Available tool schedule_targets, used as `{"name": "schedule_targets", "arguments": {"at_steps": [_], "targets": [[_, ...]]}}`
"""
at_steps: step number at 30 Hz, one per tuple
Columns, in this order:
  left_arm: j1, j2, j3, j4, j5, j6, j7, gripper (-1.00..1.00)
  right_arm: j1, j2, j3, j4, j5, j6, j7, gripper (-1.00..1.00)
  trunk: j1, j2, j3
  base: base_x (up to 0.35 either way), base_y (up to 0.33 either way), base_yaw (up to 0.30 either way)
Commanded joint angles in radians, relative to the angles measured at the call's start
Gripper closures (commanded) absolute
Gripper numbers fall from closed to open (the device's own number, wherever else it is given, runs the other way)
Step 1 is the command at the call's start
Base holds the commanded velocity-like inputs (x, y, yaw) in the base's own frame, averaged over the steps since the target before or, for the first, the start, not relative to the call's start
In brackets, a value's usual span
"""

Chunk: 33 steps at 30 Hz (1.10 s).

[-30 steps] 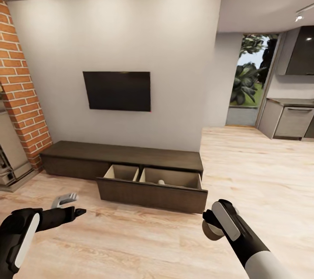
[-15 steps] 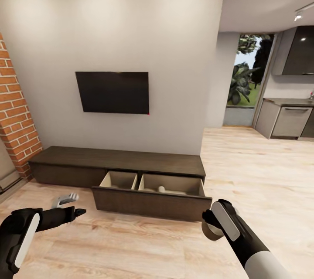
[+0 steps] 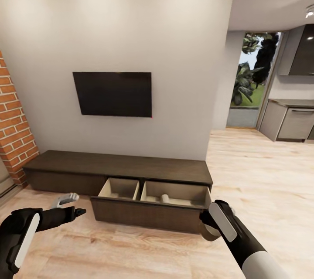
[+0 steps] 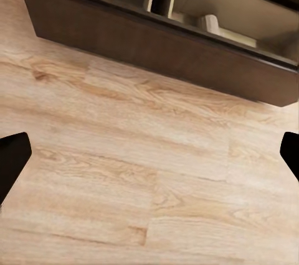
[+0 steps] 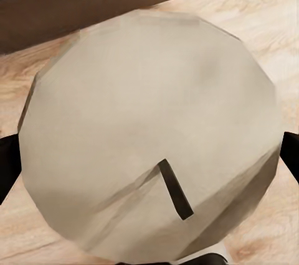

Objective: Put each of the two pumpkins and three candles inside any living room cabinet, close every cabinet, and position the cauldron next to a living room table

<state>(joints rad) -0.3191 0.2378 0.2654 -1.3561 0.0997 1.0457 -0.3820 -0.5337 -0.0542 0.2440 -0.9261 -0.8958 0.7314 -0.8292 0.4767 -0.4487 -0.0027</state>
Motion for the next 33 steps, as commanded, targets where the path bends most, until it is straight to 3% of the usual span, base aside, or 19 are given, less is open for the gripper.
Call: {"name": "schedule_targets", "arguments": {"at_steps": [1, 14, 18, 21, 23, 24, 25, 26, 28, 30, 33], "targets": [[0.000, 0.000, 0.000, 0.000, 0.000, 0.000, 0.000, -1.00, 0.000, 0.000, 0.000, -0.001, 0.001, 0.000, 0.000, 1.00, 0.000, 0.000, 0.000, 0.326, 0.103, 0.000], [0.000, 0.002, 0.006, -0.001, 0.006, 0.002, -0.012, -1.00, 0.000, 0.000, 0.000, -0.016, -0.002, 0.011, 0.006, 1.00, 0.000, 0.000, 0.000, 0.326, 0.121, 0.000], [0.000, 0.003, 0.009, -0.001, 0.010, 0.002, -0.014, -1.00, 0.000, -0.003, -0.001, -0.153, -0.012, 0.075, 0.022, 1.00, 0.000, 0.000, 0.000, 0.326, 0.107, 0.000], [0.000, 0.003, 0.009, -0.002, 0.012, 0.002, -0.039, -1.00, 0.010, -0.006, -0.004, -0.233, -0.054, 0.117, 0.031, 1.00, 0.000, 0.000, 0.000, 0.325, 0.031, 0.000], [0.000, 0.010, 0.010, -0.002, 0.016, 0.002, -0.121, -1.00, 0.023, -0.010, -0.005, -0.253, -0.088, 0.127, 0.034, 1.00, 0.000, 0.000, 0.000, 0.315, 0.010, 0.000], [0.000, 0.026, 0.011, -0.001, 0.019, 0.002, -0.198, -1.00, 0.027, -0.011, -0.006, -0.258, -0.098, 0.129, 0.035, 1.00, 0.000, 0.000, 0.000, 0.310, 0.005, 0.000], [0.000, 0.048, 0.012, 0.000, 0.023, 0.002, -0.296, -1.00, 0.029, -0.011, -0.006, -0.262, -0.105, 0.131, 0.035, 1.00, 0.000, 0.000, 0.000, 0.310, 0.003, 0.000], [0.000, 0.083, 0.011, 0.002, 0.026, 0.002, -0.469, -1.00, 0.031, -0.010, -0.006, -0.264, -0.110, 0.132, 0.036, 1.00, 0.000, 0.000, 0.000, 0.318, 0.002, 0.000], [0.000, 0.116, 0.011, 0.014, 0.017, 0.002, -0.709, -1.00, 0.033, -0.009, -0.006, -0.266, -0.114, 0.133, 0.036, 1.00, 0.000, 0.000, 0.000, 0.325, 0.001, 0.000], [0.000, 0.126, 0.011, 0.020, 0.006, 0.002, -0.791, -1.00, 0.033, -0.009, -0.006, -0.267, -0.115, 0.133, 0.036, 1.00, 0.000, 0.000, 0.000, 0.322, 0.000, 0.000], [0.000, 0.132, 0.011, 0.022, 0.000, 0.002, -0.837, -1.00, 0.034, -0.007, -0.007, -0.262, -0.117, 0.132, 0.036, 1.00, 0.000, 0.000, 0.000, 0.146, 0.000, -0.064]]}}
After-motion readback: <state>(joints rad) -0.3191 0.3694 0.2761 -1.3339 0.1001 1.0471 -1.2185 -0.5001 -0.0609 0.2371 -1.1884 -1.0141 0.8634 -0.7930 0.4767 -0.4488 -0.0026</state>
